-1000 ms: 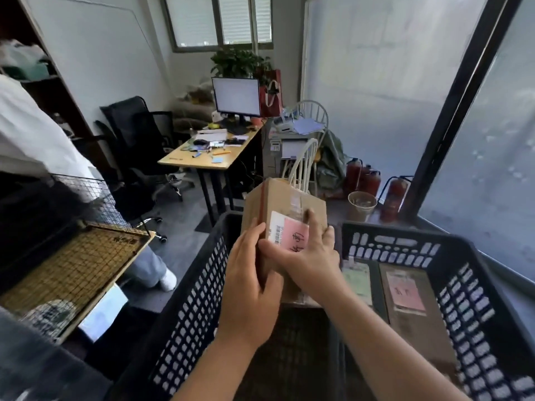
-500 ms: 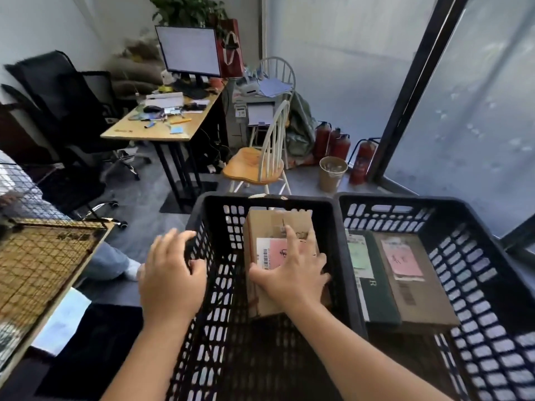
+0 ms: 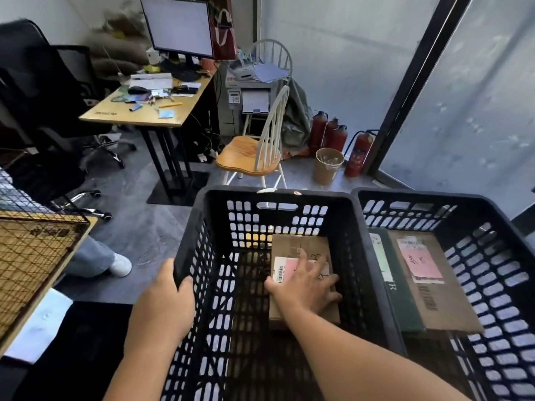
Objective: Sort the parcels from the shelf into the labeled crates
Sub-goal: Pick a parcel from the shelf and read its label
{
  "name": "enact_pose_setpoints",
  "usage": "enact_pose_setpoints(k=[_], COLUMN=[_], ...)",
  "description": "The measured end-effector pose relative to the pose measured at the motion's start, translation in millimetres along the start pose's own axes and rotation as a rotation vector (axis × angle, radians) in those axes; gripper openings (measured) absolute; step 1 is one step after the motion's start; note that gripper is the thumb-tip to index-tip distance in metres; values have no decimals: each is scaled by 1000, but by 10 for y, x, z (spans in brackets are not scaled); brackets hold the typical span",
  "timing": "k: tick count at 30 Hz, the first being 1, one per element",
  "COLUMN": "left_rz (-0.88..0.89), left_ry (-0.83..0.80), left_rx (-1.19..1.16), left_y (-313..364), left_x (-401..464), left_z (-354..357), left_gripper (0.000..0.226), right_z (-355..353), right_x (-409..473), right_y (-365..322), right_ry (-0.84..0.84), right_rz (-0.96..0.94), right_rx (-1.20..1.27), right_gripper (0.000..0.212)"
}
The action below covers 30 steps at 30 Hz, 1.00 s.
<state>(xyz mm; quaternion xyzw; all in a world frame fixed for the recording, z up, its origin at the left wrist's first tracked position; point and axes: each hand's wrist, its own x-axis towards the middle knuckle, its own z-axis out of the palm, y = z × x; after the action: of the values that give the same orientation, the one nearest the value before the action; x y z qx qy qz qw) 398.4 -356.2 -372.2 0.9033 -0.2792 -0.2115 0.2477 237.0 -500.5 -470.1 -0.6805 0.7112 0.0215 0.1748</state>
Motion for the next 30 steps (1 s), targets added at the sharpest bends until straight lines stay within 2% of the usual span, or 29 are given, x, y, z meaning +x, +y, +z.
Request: enact_pose_setpoints(k=[5,10,15,18,22,25,30], left_rz=[5,5,-12,-11,-5,-4,-1], left_ry=[9,29,17,25,28,69,184], left_rx=[8,12,-1,2,-32,-90,-97], left_y=[-25,6,28,31,72,70,251], left_x=[33,36,4,-38,-78,-113,-339], left_z=[15,15,8,7,-19,-72,-211], left_gripper=[37,34,22,24,44,49,52], right_z=[165,211,173,85,-155,-441,-990], right_x=[25,89,132,95,-22,-212,-529], right_y=[-15,8,37,86,85,108,319], right_ry=[48,109,71,78,91,51,150], right_rz=[-44,-215,-244,-276,-348,-444,-610], right_rx=[-115,-144,-103,-89,24,166,303], right_gripper=[115,100,102,110,107,98,88])
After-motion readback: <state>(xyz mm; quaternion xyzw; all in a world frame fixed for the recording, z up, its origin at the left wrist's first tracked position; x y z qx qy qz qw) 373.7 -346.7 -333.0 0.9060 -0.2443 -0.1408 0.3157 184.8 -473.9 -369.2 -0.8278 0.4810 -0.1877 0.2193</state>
